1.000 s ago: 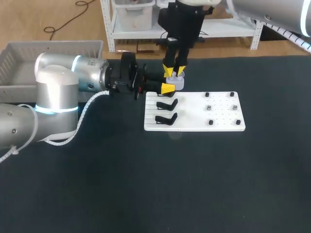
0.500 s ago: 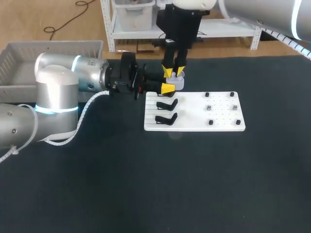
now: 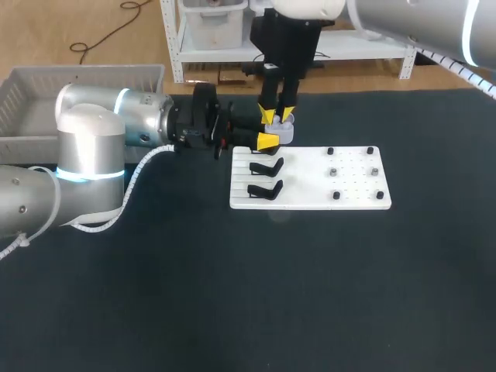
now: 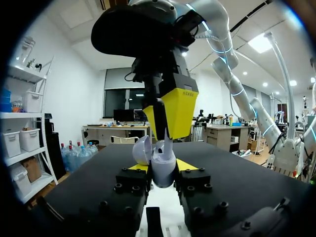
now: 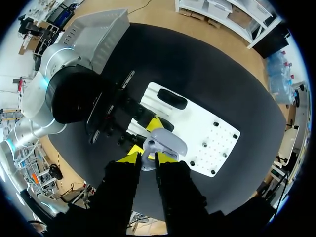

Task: Pick up each earbud case from the left stands, insert the matching earbuds, close the lid, and place the case in the box.

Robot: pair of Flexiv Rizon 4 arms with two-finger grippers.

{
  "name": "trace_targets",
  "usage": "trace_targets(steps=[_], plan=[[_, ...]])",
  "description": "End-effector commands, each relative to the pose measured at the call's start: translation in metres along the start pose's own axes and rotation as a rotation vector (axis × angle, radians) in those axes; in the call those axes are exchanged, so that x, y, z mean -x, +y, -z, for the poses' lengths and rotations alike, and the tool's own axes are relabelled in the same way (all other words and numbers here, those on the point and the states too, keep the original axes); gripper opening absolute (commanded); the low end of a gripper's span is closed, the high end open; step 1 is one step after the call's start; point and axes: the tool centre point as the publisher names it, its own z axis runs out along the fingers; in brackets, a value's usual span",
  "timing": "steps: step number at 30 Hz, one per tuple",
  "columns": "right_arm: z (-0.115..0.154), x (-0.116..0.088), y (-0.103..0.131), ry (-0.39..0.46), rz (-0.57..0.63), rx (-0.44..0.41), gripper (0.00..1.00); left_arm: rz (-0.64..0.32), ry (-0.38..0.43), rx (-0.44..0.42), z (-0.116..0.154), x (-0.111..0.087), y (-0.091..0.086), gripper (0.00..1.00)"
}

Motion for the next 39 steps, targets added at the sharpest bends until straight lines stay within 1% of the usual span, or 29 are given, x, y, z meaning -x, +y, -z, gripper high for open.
trace_targets(steps=[1, 31, 32, 33, 34, 35, 39], plan=[[-0.001, -0.002, 0.0, -0.013, -0.004, 0.0, 0.0, 0.0, 0.001, 0.0, 0.0, 0.0, 0.0, 0.0], [-0.009, 0.006, -0.003, -0.012, -0.014, -0.011, 0.0, 0.0, 0.001, 0.0, 0.0, 0.0, 0.0, 0.0], [-0.008, 0.006, -0.003, -0.011, -0.015, -0.009, 0.25, 0.0, 0.001, 0.0, 0.0, 0.0, 0.0, 0.0], [-0.006, 0.005, -0.002, -0.009, -0.015, -0.008, 0.48, 0.0, 0.001, 0.0, 0.0, 0.0, 0.0, 0.0], [-0.004, 0.004, -0.002, -0.012, -0.014, -0.007, 0.93, 0.0, 0.001, 0.0, 0.0, 0.0, 0.0, 0.0], [-0.002, 0.003, -0.001, -0.01, -0.014, 0.005, 1.0, 0.0, 0.001, 0.0, 0.0, 0.0, 0.0, 0.0], [0.014, -0.005, 0.005, -0.031, -0.007, 0.021, 1.0, 0.0, 0.001, 0.0, 0.0, 0.0, 0.0, 0.0]])
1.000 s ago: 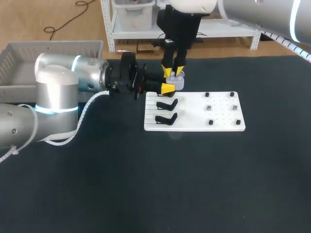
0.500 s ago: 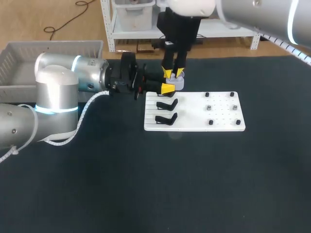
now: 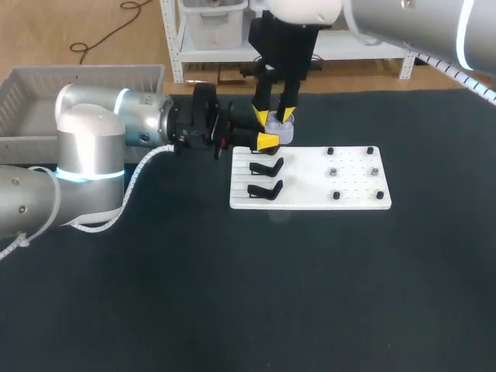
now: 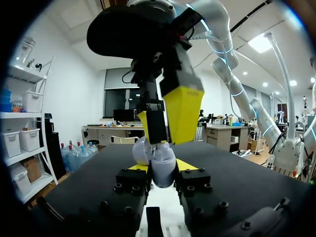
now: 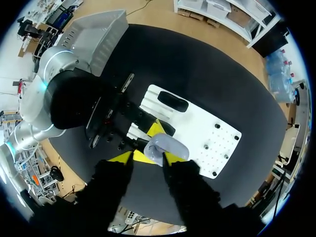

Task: Pick up each earbud case from the left stands, insert the matching earbuds, close the lid, and place the case in the box.

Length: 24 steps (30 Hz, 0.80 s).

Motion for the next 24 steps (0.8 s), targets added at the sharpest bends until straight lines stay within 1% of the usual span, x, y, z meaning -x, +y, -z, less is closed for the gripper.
trace_targets(steps=[1, 5, 7, 10, 12, 13, 14, 17, 19, 24], plan=[[0.019, -0.013, 0.003, -0.03, 0.004, 0.017, 1.0, 0.0, 0.001, 0.0, 0.0, 0.0, 0.0, 0.0], [0.042, -0.018, 0.005, -0.071, -0.016, 0.056, 1.0, 0.0, 0.001, 0.0, 0.0, 0.0, 0.0, 0.0], [0.052, -0.016, 0.002, -0.108, -0.053, 0.049, 1.0, 0.0, 0.001, 0.0, 0.0, 0.0, 0.0, 0.0], [0.06, -0.007, -0.008, -0.188, -0.154, 0.004, 1.0, 0.0, 0.001, 0.0, 0.0, 0.0, 0.0, 0.0], [0.063, 0.0, -0.018, -0.238, -0.241, -0.003, 1.0, 0.0, 0.001, 0.0, 0.0, 0.0, 0.0, 0.0], [0.064, 0.004, -0.023, -0.269, -0.287, -0.022, 1.0, 0.0, 0.001, 0.0, 0.0, 0.0, 0.0, 0.0], [0.065, 0.007, -0.028, -0.298, -0.328, -0.017, 1.0, 0.0, 0.001, 0.0, 0.0, 0.0, 0.0, 0.0], [0.063, 0.015, -0.043, -0.358, -0.421, -0.045, 1.0, 0.0, 0.001, 0.0, 0.0, 0.0, 0.0, 0.0], [0.059, 0.019, -0.052, -0.379, -0.463, -0.066, 1.0, 0.0, 0.001, 0.0, 0.0, 0.0, 0.0, 0.0], [0.049, 0.026, -0.069, -0.392, -0.501, -0.105, 1.0, 0.0, 0.001, 0.0, 0.0, 0.0, 0.0, 0.0]])
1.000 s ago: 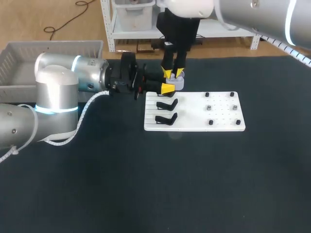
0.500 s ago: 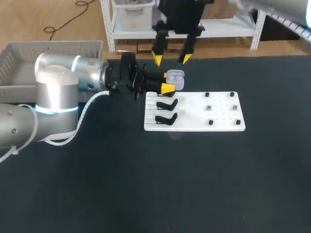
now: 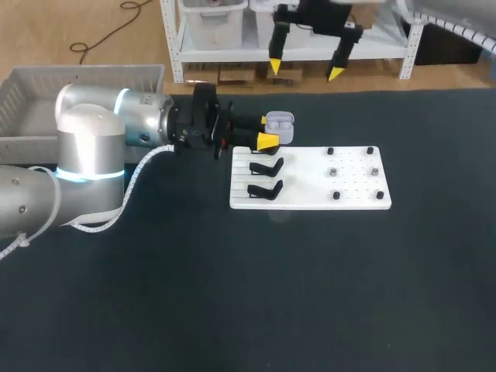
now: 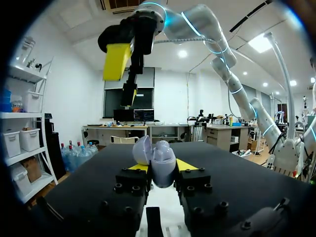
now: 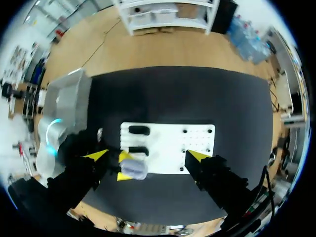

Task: Pick up each earbud case from the left stands, insert the matching earbuds, close the lid, and place the case in the box.

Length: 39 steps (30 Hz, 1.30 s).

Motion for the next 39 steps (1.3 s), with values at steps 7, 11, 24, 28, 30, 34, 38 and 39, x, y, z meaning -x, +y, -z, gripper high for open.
trace_targets(steps=[7, 11, 24, 28, 30, 34, 38, 39], plan=[[-0.026, -0.002, -0.014, -0.146, -0.051, -0.058, 1.0, 0.0, 0.001, 0.0, 0.0, 0.0, 0.0, 0.0], [-0.035, -0.008, -0.017, -0.122, -0.042, -0.068, 1.0, 0.0, 0.001, 0.0, 0.0, 0.0, 0.0, 0.0], [-0.053, -0.026, -0.026, -0.07, -0.018, -0.088, 1.0, 0.0, 0.001, 0.0, 0.0, 0.0, 0.0, 0.0], [-0.056, -0.027, -0.026, -0.062, -0.016, -0.089, 1.0, 0.0, 0.001, 0.0, 0.0, 0.0, 0.0, 0.0], [-0.057, -0.028, -0.025, -0.058, -0.014, -0.088, 1.0, 0.0, 0.001, 0.0, 0.0, 0.0, 0.0, 0.0], [-0.058, -0.033, -0.023, -0.049, -0.011, -0.084, 1.0, 0.0, 0.001, 0.0, 0.0, 0.0, 0.0, 0.0], [-0.058, -0.038, -0.024, -0.042, -0.011, -0.081, 1.0, 0.0, 0.001, 0.0, 0.0, 0.0, 0.0, 0.0], [-0.057, -0.039, -0.024, -0.041, -0.011, -0.08, 1.0, 0.0, 0.001, 0.0, 0.0, 0.0, 0.0, 0.0]])
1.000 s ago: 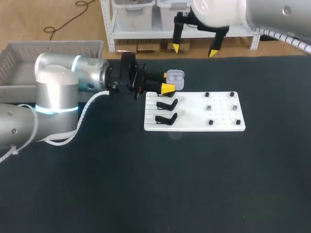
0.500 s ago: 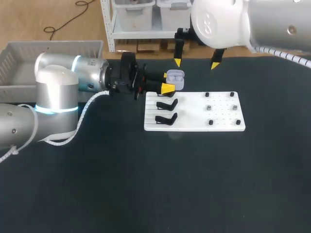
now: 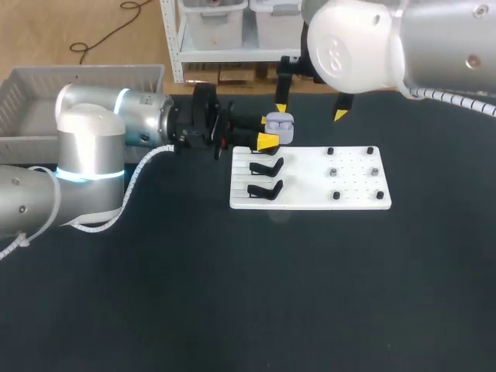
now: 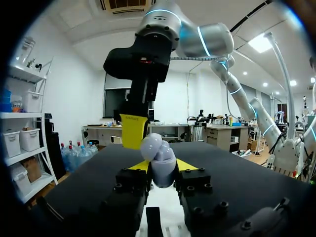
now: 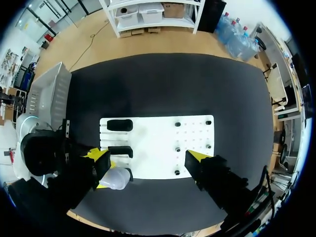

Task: Pick up each earbud case from the left stands, insert the matching earbuds, close the lid, and place the case in the box.

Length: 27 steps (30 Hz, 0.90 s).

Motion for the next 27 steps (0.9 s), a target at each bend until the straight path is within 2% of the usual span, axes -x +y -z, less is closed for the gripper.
trace_targets(steps=[1, 8, 12, 17, 19, 22, 27], plan=[[0.003, -0.008, -0.002, -0.006, -0.002, 0.005, 1.0, 0.0, 0.001, 0.0, 0.0, 0.0, 0.0, 0.0], [0.004, -0.016, -0.003, 0.009, -0.004, 0.02, 1.0, 0.0, 0.001, 0.0, 0.0, 0.0, 0.0, 0.0], [0.022, -0.013, -0.003, -0.088, -0.021, 0.058, 1.0, 0.0, 0.001, 0.0, 0.0, 0.0, 0.0, 0.0], [0.067, -0.013, -0.005, -0.219, -0.018, 0.165, 1.0, 0.0, 0.001, 0.0, 0.0, 0.0, 0.0, 0.0], [0.09, -0.021, -0.006, -0.278, 0.01, 0.224, 1.0, 0.0, 0.001, 0.0, 0.0, 0.0, 0.0, 0.0], [0.109, -0.036, -0.008, -0.337, 0.052, 0.257, 1.0, 0.038, -0.014, 0.037, 0.0, 0.002, -0.006, 0.0], [0.137, -0.061, -0.011, -0.423, 0.099, 0.286, 1.0, 0.094, -0.034, 0.17, 0.009, 0.01, -0.018, 0.0]])
